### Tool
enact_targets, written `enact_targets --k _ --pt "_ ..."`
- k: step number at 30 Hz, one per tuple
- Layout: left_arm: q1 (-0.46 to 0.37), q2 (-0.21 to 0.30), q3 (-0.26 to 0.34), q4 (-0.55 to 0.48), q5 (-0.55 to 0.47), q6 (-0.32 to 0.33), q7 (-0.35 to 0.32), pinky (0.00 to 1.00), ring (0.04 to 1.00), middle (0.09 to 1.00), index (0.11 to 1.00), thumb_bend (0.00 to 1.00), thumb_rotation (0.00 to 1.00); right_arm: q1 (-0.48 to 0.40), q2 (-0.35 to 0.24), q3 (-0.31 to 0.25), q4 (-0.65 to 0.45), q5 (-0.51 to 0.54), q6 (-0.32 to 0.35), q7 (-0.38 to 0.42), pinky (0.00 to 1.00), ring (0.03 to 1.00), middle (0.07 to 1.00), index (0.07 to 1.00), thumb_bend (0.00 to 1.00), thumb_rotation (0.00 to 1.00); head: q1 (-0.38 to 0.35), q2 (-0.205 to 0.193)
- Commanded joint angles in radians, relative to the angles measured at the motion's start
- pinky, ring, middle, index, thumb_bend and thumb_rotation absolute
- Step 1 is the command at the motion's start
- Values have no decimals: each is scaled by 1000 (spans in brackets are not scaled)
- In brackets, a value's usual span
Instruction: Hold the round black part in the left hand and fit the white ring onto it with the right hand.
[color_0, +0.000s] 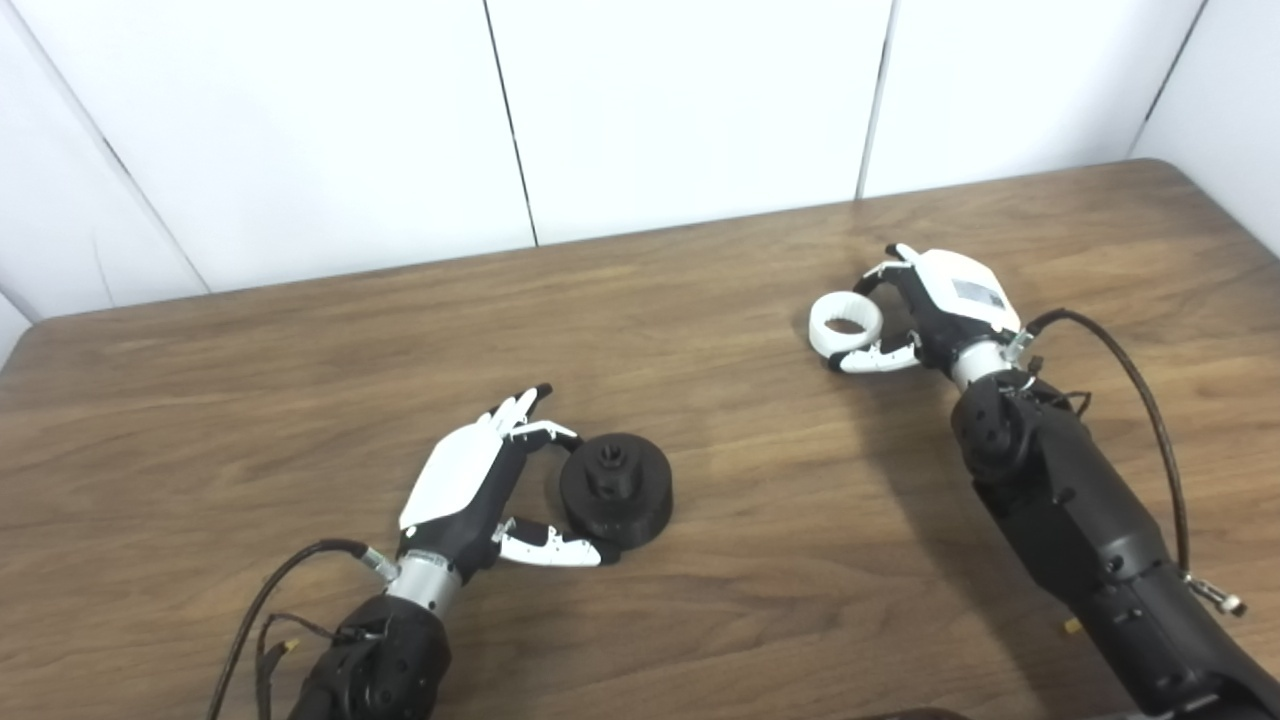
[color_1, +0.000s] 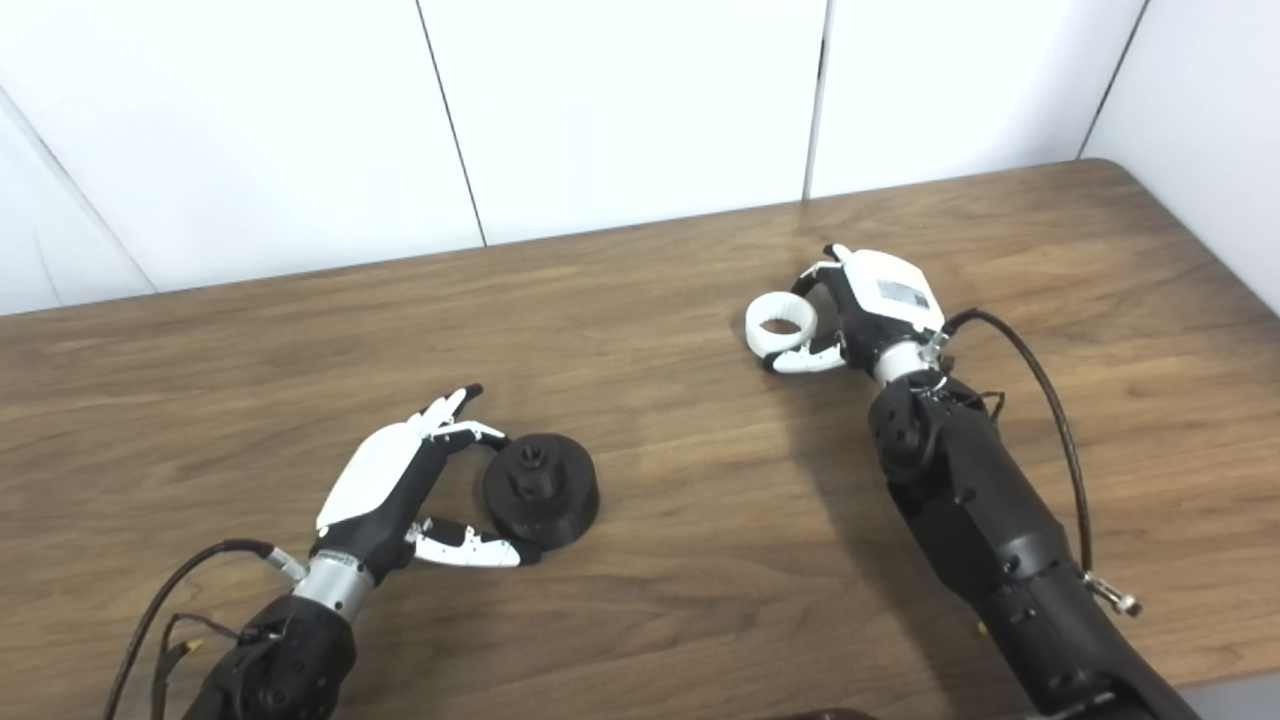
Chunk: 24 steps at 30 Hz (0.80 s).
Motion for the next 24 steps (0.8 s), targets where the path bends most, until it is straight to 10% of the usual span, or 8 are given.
enact_targets --k 1,5,24 --pt "-32 6 11 -43 8 -9 12 1000 1000 1000 636 959 320 -17 -15 -16 -11 -2 -33 -46 832 876 893 601 775 201 0 2" --pt "-32 6 10 -43 12 -10 11 1000 1000 1000 639 953 337 -10 -11 -19 -16 11 -49 -71 859 871 884 499 534 150 1 1" --pt "-34 -4 11 -42 14 -12 17 1000 1000 1000 636 952 313 -5 -6 -20 -24 30 -81 -125 869 853 866 492 519 148 8 9"
